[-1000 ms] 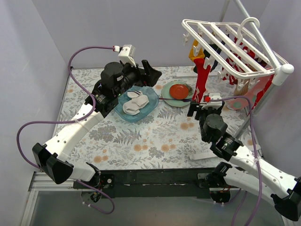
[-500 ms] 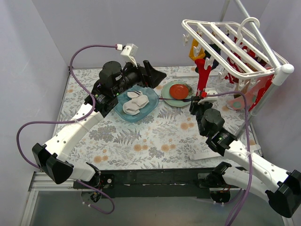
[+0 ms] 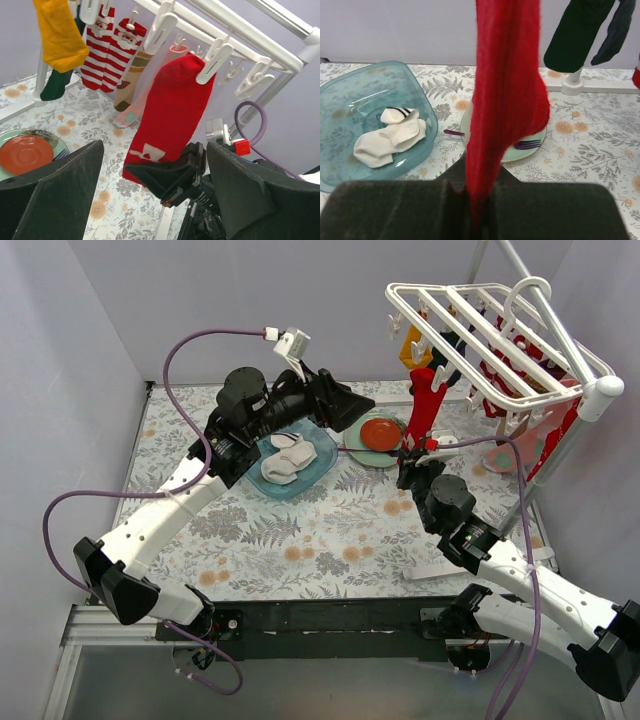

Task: Remove the socks clipped to the hanger
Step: Remove the sock from the hanger.

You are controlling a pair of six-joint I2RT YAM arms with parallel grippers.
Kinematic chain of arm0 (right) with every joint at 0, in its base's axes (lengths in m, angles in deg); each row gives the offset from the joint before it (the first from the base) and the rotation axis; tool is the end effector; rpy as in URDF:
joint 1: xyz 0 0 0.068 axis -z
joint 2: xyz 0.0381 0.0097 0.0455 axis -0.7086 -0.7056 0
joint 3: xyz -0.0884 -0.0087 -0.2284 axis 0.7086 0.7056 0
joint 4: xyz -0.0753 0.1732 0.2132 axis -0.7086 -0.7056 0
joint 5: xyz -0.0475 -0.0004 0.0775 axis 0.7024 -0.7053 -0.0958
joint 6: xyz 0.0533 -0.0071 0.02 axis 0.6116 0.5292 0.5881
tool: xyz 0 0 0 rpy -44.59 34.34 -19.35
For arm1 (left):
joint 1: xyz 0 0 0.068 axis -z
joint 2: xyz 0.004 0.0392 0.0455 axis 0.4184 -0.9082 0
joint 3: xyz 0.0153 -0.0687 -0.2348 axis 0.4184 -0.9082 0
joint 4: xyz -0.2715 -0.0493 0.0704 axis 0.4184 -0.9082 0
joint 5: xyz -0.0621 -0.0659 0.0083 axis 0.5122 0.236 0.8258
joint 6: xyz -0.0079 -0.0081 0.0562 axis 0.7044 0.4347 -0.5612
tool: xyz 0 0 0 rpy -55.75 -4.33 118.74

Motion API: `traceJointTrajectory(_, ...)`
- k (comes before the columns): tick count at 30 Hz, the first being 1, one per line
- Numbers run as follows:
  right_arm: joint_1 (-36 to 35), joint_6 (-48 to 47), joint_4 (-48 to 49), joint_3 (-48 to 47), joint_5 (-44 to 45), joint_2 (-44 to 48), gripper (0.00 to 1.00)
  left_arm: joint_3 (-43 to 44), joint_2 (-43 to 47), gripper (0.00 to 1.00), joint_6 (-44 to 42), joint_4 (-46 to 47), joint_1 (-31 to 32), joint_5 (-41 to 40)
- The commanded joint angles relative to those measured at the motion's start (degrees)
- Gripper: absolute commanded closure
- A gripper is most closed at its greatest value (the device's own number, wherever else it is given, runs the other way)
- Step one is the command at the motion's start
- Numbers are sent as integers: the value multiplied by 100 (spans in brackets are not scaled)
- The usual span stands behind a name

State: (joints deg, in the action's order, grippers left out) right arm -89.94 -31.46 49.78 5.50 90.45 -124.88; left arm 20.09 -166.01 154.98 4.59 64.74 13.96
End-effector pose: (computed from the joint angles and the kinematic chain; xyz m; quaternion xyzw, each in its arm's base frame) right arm 0.1926 0.1572 0.2933 0.0012 0.6876 0.1035 0.7187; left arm 0.2597 -0.2357 0.4449 -0.0302 0.6808 -0.6480 0.3402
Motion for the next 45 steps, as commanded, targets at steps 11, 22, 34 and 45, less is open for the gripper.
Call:
traceJointTrajectory(11,-326,125,-147,-441,-291,2,99,587,-280,24,-188,94,314,25)
traceJointTrajectory(22,-502,143,-324,-732,-256,-227,99,737,-377,30,-197,86,402,-2)
traceJointTrajectory(34,-510,353,-710,-723,-2039,326,99,1518,-720,28,-610,-521,368,-73)
traceJointTrajectory(45,-510,1056,-1071,-503,-3314,1363,99,1756,-1106,19,110,-3,7,1833)
